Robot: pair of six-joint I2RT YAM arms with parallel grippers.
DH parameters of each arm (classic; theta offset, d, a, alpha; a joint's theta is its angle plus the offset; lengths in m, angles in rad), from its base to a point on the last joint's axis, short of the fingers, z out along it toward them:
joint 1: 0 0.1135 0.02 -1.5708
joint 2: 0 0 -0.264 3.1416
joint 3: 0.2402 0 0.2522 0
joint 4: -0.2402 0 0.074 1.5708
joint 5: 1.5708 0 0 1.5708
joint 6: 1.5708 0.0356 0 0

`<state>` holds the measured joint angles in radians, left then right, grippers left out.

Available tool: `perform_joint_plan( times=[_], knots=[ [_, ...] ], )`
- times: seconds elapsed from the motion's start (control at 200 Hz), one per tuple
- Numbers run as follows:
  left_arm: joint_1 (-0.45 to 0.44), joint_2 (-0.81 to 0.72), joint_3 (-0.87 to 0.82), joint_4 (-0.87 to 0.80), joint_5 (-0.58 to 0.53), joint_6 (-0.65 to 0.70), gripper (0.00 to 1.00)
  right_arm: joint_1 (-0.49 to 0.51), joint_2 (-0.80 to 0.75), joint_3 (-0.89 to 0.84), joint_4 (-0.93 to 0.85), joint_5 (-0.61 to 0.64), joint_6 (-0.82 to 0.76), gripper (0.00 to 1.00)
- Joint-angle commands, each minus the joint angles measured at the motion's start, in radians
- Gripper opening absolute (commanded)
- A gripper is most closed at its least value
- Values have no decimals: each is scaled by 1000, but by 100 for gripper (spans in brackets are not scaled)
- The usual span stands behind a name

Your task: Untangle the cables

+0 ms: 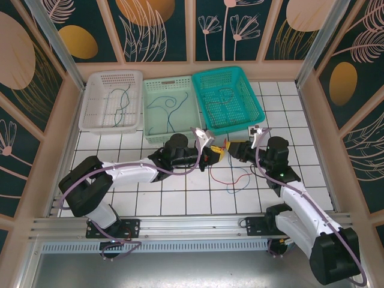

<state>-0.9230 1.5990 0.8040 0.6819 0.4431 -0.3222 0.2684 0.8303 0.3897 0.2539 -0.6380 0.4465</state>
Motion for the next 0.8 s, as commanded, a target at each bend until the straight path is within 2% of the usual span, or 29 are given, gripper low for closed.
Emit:
perform_joint_plan(
  times=[0.0,0.36,0.556,0.666,0.796],
  knots=[
    [1,10,27,-13,-26,6,0,8,-25,-5,-21,-21,-38,36],
    [0,45,49,66,62,-56,0,14,-8,-6,20,-85,-38,35],
    [1,70,53,124,132,-95,0,25,9,-12,49,-63,-48,35],
    [1,54,40,146,143,-100,0,25,40,-10,52,-48,-59,26],
    [1,38,37,114,159,-94,0,26,64,26,-22,39,-139,4]
  ],
)
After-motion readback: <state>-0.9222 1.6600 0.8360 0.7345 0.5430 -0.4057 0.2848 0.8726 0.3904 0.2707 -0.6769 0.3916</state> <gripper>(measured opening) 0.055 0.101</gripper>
